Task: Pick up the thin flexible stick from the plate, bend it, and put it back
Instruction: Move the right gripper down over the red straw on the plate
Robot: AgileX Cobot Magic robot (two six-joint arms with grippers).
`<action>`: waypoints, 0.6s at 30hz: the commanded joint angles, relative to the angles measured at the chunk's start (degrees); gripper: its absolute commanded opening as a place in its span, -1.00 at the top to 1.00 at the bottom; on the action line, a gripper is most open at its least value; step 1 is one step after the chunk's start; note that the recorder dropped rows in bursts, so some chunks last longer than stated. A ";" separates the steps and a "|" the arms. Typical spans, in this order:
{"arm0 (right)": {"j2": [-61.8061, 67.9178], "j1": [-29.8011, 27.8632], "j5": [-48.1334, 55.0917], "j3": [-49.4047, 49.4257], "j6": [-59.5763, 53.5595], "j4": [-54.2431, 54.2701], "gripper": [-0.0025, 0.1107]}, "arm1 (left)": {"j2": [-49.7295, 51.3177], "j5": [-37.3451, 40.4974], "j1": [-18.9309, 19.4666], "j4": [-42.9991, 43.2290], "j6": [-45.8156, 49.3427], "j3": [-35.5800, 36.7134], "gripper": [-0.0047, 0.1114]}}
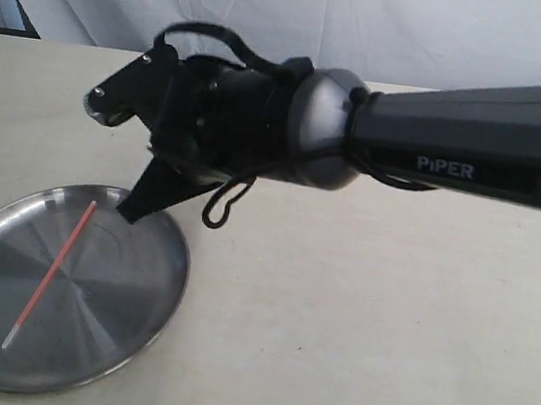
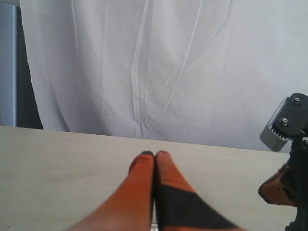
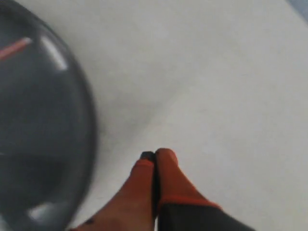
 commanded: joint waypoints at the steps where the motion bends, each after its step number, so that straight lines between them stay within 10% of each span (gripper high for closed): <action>1: -0.39 1.88 2.30 -7.51 -6.87 21.19 0.97 | -0.08 0.28 -0.12 0.01 -0.08 0.22 0.92; 18: 12.33 8.71 -2.63 -17.91 -9.86 46.54 0.97 | -0.08 0.28 -0.12 0.01 -0.08 0.22 0.92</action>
